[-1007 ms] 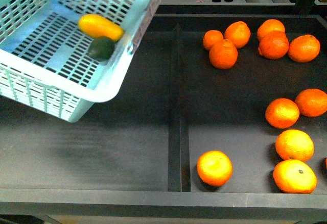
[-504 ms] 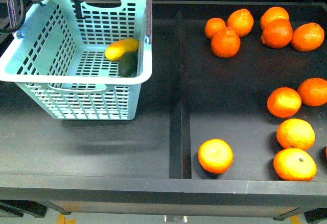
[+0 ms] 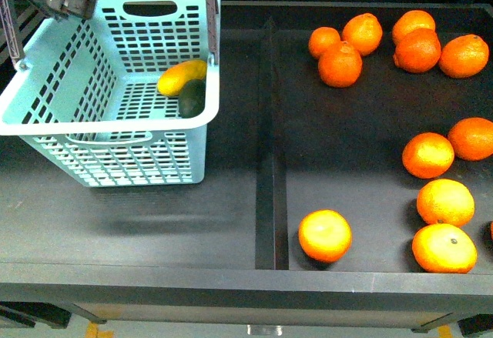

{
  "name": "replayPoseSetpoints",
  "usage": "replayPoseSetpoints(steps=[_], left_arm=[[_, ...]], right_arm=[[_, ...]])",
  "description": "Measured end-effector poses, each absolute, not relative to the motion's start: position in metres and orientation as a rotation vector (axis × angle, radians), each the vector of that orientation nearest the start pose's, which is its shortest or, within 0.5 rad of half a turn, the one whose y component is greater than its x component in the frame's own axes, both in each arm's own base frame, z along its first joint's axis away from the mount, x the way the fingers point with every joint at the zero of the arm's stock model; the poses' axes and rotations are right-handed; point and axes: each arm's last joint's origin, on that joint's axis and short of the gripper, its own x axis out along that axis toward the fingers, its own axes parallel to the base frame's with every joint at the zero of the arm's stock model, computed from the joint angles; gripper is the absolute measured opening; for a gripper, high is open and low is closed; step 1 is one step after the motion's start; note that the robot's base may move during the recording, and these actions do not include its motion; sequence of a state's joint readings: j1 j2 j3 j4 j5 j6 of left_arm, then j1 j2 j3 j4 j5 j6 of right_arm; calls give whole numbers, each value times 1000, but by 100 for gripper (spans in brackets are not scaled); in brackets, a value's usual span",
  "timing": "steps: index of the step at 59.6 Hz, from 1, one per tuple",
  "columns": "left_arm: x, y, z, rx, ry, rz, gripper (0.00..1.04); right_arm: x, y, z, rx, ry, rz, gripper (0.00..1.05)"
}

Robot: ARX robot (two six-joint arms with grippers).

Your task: Pick mango and avocado into basket

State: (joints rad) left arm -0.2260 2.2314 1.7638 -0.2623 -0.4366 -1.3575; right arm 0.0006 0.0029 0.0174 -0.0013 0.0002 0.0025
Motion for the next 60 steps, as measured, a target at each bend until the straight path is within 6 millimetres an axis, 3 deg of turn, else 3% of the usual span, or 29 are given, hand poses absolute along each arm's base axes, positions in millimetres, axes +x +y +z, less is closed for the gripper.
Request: replayPoseSetpoints(steps=[6,8,12,16,23,33,49,60], left_arm=[[450,-115,229,-911,478,600,96],[439,-119,230,-853,448,386,88],[409,-115,223,-624,293,95,73],[375,-101,216,-398,123,-7,61],[323,-67,209,-143,-29,-6,37],[274,-42,186,-35,12,-4,3],[220,-20,177,-17,7,-1,2],[193,-13,170,-15,-6,-7,2]], right_arm=[[97,0,169,3,-13,0,96],[97,0,169,3,-13,1,96],[97,0,169,2,-13,0,96],[97,0,169,2,-13,0,96],[97,0,169,2,-13,0,96],[97,0,169,2,-13,0,96],[97,0,169,2,-13,0,96],[97,0,169,3,-13,0,96]])
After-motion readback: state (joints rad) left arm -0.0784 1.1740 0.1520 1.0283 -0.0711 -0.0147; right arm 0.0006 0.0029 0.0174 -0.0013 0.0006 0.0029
